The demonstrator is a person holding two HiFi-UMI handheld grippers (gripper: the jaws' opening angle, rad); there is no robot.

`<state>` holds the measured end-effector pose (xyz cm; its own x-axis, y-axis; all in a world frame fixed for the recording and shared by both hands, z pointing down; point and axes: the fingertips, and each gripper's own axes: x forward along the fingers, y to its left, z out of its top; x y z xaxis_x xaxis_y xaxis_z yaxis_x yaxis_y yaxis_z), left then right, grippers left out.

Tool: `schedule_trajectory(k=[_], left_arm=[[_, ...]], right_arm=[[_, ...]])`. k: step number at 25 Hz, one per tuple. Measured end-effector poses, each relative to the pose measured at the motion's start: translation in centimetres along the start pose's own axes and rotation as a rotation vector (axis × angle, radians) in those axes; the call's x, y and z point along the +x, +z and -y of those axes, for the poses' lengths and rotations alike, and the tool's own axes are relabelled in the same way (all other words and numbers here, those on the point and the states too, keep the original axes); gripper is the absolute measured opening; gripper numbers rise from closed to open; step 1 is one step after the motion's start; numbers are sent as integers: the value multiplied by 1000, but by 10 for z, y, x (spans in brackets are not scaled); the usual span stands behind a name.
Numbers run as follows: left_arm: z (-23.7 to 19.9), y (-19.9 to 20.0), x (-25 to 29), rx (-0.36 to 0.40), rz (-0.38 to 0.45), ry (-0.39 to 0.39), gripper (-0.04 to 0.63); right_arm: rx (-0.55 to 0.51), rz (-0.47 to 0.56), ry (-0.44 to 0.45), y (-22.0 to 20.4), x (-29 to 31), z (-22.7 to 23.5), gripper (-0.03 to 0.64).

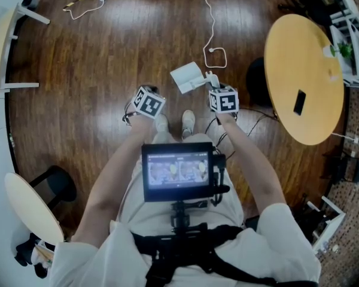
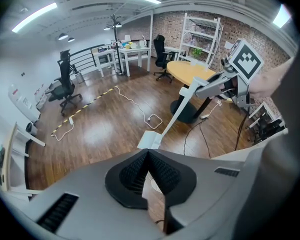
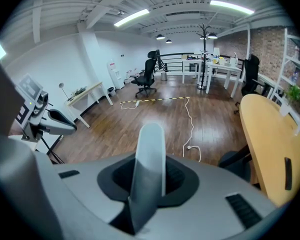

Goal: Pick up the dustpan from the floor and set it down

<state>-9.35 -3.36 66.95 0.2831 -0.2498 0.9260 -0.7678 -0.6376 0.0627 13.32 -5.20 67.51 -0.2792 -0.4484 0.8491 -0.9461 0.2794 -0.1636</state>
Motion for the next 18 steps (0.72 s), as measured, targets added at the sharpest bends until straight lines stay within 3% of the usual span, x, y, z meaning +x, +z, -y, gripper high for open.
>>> schedule_trajectory(k=[10,18], left_arm=[[3,10,-16,4,35,14,-6],[-12,20,-9,-15,54,17,-6]], right_arm=[[-61,40,-16,18,-27,2,86],[-31,90,-17,47,-37,6,86]])
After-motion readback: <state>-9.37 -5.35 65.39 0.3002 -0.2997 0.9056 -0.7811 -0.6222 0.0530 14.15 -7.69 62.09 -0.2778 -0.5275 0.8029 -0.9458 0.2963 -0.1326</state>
